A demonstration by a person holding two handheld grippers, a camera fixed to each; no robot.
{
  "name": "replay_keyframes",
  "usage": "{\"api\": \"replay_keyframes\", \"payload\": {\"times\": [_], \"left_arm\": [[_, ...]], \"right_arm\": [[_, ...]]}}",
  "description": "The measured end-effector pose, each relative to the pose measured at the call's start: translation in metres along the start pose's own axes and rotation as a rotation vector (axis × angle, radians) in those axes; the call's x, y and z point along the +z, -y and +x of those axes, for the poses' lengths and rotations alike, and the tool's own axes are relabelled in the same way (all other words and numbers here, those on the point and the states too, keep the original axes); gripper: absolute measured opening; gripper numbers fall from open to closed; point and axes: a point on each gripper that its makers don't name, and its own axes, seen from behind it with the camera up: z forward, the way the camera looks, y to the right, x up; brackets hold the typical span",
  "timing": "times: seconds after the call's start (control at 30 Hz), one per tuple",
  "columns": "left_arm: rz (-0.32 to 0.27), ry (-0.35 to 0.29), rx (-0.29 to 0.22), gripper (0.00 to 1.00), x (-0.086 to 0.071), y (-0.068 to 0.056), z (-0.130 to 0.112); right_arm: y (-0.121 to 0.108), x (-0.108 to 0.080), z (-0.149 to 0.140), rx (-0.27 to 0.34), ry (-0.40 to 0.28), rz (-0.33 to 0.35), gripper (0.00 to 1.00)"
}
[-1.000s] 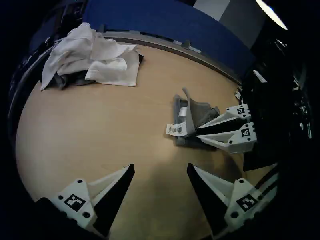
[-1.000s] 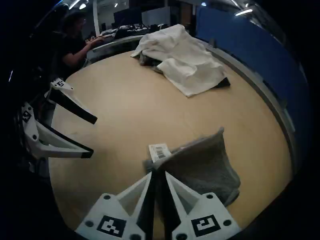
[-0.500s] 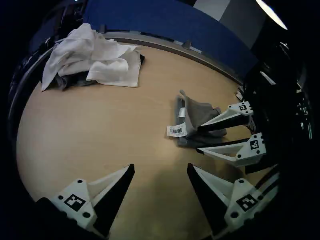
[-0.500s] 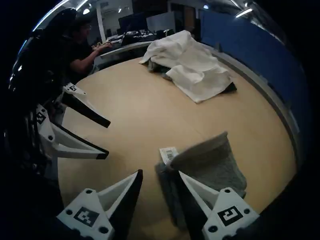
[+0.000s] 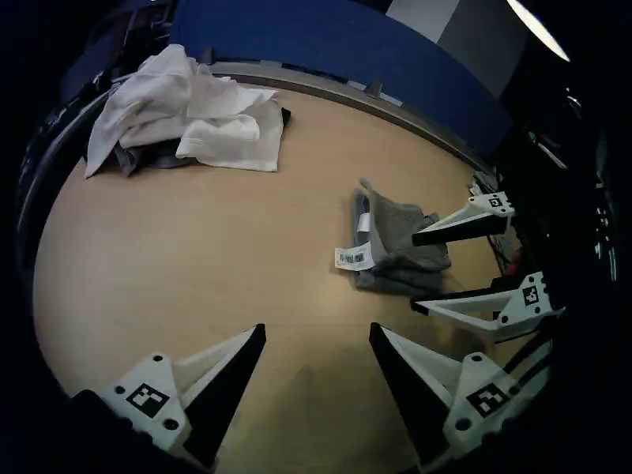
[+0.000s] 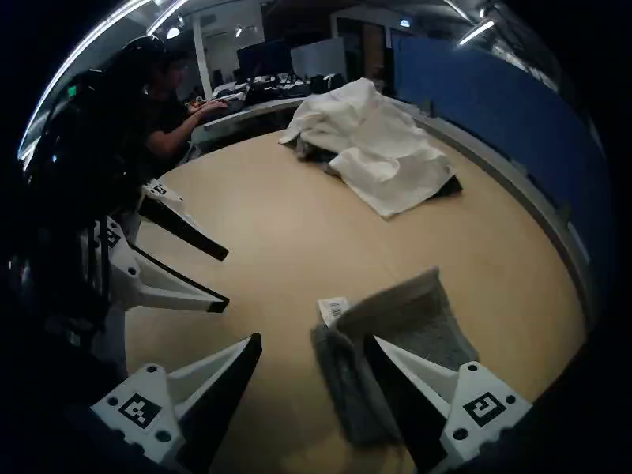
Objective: Fold towel
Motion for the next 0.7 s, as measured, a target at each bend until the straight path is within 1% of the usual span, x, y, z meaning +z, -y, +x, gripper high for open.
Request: {"api": "replay_keyframes", "payload": {"times": [0.2,0.5,0.7], "left_arm": [[-0.006,0.000,0.009,0.98,0.000,-0.005,0.001],[-0.020,0.001,0.018,0.98,0.000,-0.014,0.000],[-0.027,0.003,0.027,0.98,0.000,-0.019,0.001]], "right_arm": [[-0.018,-0.014,-0.007,0.012,-0.007,-0.062,1.00],[-0.047,-0.045,-0.048,0.070,0.034,-0.148,1.00],[-0.063,-0.058,-0.070,0.109,0.059,-0.193,1.00]]}}
